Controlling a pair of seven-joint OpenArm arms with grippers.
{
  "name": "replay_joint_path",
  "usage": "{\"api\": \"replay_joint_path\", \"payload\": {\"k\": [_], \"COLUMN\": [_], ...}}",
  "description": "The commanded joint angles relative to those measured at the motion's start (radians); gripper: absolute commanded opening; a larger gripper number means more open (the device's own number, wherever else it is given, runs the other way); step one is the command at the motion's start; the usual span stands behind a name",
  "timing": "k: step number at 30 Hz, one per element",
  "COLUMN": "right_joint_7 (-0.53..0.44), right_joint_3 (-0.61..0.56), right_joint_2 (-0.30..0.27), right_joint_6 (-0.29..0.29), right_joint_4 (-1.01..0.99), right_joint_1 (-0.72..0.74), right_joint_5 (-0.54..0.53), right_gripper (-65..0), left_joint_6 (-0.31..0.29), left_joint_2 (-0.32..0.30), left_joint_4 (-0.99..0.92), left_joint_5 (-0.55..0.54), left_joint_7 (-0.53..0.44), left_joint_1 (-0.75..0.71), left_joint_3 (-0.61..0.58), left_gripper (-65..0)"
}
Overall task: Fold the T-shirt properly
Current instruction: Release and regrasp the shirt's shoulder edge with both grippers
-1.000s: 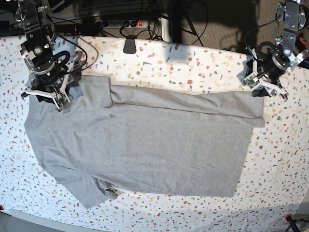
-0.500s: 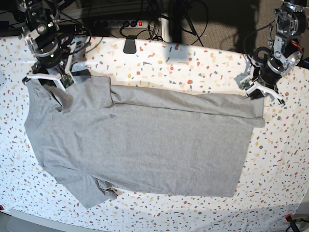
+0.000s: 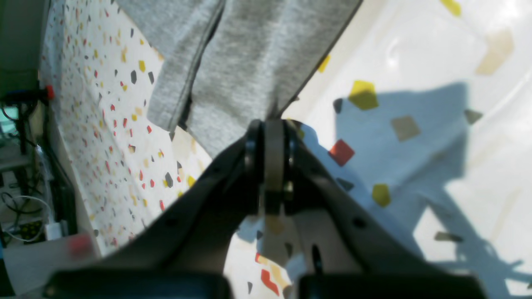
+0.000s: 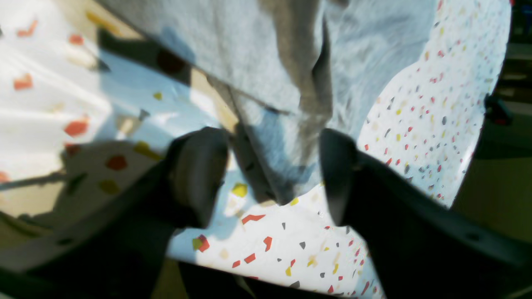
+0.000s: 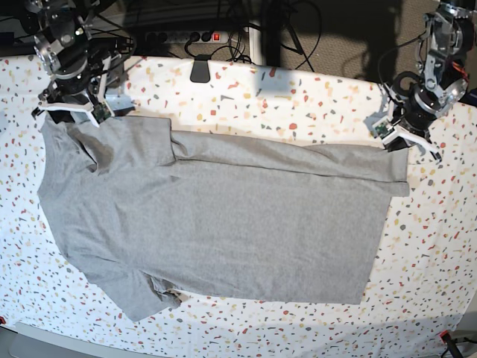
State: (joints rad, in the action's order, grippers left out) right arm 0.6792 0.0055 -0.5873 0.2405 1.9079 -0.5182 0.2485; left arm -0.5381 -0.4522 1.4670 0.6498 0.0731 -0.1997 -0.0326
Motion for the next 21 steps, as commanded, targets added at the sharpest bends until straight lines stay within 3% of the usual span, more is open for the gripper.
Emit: {"api": "replay_joint_path", "payload": {"k": [1,6,11,13,15,17,20,21], "right_joint_7": [-0.019,-0.098,-0.108,-0.106,-0.101,-0.066,0.011,0.023], "right_joint_3": [0.008,0.008,0.008,0.008,0.008,0.008,0.008,0.008], "right_joint_2": [-0.014,-0.014,-0.014,-0.016,-0.026,-0.034,-0.045,-0.047], "right_joint_6": [-0.013,-0.013,-0.008,0.021,0.043,0.040,-0.003,-0.022], "right_joint_4": [-0.011,-0.115,-0.203,-0.229,-0.236,-0.236,-0.235,-0.235], "right_joint_1": [0.003,0.017,0.076,0.098,0.102,0.102,0.102,0.102], "right_joint_5": [0.010,0.043,0.055,0.055,0.055,0.060,0.060,0.064], "right_gripper": [-23.6,-23.6,-23.7,-24.5,-31.7,-44.0,-64.0,-65.0], "left_joint_6": [-0.008,-0.008,-0.008,-0.008,-0.008,-0.008,-0.008,-0.008], "left_joint_2": [-0.013,-0.013,-0.014,-0.014,-0.014,-0.014,-0.014,-0.016], "left_joint_4": [0.006,0.006,0.006,0.006,0.006,0.006,0.006,0.007], "left_joint_5": [-0.003,-0.003,-0.003,-0.003,-0.003,-0.003,-0.003,-0.003], "left_joint_7": [0.001,0.000,0.009,0.010,0.014,0.021,0.036,0.040], "left_joint_1": [0.000,0.001,0.000,0.000,0.000,0.000,0.000,0.000], "left_joint_3": [0.005,0.005,0.005,0.005,0.005,0.005,0.006,0.006], "left_gripper": [-65.0,-65.0,-65.0,-65.0,-65.0,-65.0,-65.0,-65.0]}}
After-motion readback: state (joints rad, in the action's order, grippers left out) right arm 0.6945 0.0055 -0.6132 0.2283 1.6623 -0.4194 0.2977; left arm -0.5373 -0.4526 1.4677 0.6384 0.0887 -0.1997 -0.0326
